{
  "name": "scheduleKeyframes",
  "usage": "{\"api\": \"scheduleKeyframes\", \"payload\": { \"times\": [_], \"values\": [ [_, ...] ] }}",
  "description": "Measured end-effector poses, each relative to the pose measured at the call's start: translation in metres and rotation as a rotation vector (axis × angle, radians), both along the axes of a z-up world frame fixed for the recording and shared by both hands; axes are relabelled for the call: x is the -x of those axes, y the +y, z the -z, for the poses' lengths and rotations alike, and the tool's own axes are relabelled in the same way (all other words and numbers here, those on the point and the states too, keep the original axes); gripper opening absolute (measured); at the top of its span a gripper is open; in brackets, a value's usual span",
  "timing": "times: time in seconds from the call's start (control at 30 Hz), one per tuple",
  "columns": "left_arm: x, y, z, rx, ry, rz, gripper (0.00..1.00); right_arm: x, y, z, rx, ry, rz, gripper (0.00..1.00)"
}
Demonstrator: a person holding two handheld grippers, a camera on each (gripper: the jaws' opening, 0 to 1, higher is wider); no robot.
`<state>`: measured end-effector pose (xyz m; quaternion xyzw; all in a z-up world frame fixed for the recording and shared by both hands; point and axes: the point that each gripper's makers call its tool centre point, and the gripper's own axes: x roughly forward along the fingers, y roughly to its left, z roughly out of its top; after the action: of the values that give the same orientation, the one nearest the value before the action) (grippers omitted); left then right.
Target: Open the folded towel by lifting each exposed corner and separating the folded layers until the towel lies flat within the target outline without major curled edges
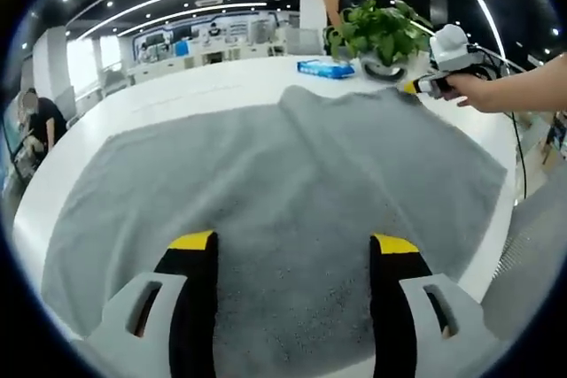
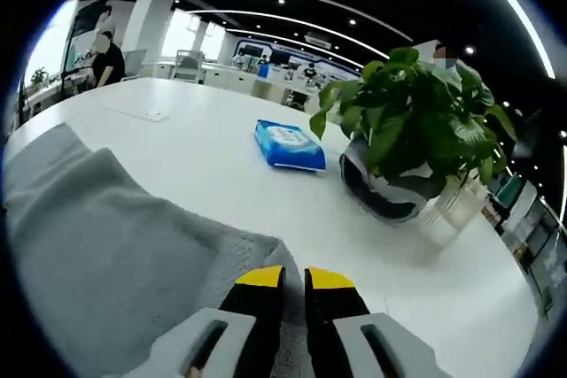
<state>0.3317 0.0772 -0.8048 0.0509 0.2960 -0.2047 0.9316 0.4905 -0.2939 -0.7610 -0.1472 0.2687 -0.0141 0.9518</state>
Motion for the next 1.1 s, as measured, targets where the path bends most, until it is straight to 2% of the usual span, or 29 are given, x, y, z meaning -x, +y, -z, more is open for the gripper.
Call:
{"api": "scheduleKeyframes", "payload": {
  "times": [0.13, 0.2, 0.27, 0.33, 0.4, 0.47, 0.57, 0.7, 0.83, 0.97, 1.03, 1.1],
  "values": [
    [-0.001, 0.0, -0.001, -0.003, 0.041, 0.001, 0.69, 0.008, 0.003, -0.003, -0.028, -0.011, -0.006, 0.12],
    [-0.001, 0.0, -0.004, 0.043, 0.077, -0.023, 0.66, 0.014, 0.008, -0.008, -0.071, -0.02, -0.002, 0.14],
    [-0.006, 0.001, -0.014, 0.13, 0.053, -0.054, 0.63, 0.022, 0.017, -0.014, -0.157, -0.041, 0.005, 0.19],
    [-0.011, 0.008, -0.027, 0.176, 0.015, -0.093, 0.61, 0.032, 0.028, -0.016, -0.229, -0.036, 0.003, 0.26],
    [-0.015, 0.02, -0.032, 0.162, 0.014, -0.101, 0.61, 0.045, 0.045, -0.014, -0.287, -0.01, -0.031, 0.32],
    [-0.023, 0.038, -0.033, 0.106, -0.002, -0.111, 0.6, 0.055, 0.058, -0.011, -0.313, 0.008, -0.059, 0.38],
    [-0.033, 0.063, -0.032, 0.062, -0.009, -0.13, 0.6, 0.072, 0.08, -0.001, -0.314, 0.052, -0.115, 0.43],
    [-0.048, 0.1, -0.029, 0.018, -0.011, -0.169, 0.6, 0.089, 0.115, 0.022, -0.316, 0.155, -0.237, 0.49],
    [-0.066, 0.122, -0.03, 0.013, -0.034, -0.199, 0.63, 0.103, 0.141, 0.033, -0.268, 0.192, -0.331, 0.51],
    [-0.074, 0.135, -0.02, -0.042, -0.015, -0.198, 0.63, 0.107, 0.15, 0.039, -0.254, 0.222, -0.361, 0.54],
    [-0.077, 0.14, -0.016, -0.036, -0.011, -0.208, 0.62, 0.108, 0.149, 0.041, -0.243, 0.232, -0.363, 0.55],
    [-0.075, 0.139, -0.01, -0.017, 0.006, -0.21, 0.61, 0.112, 0.143, 0.048, -0.245, 0.266, -0.341, 0.57]
  ]
}}
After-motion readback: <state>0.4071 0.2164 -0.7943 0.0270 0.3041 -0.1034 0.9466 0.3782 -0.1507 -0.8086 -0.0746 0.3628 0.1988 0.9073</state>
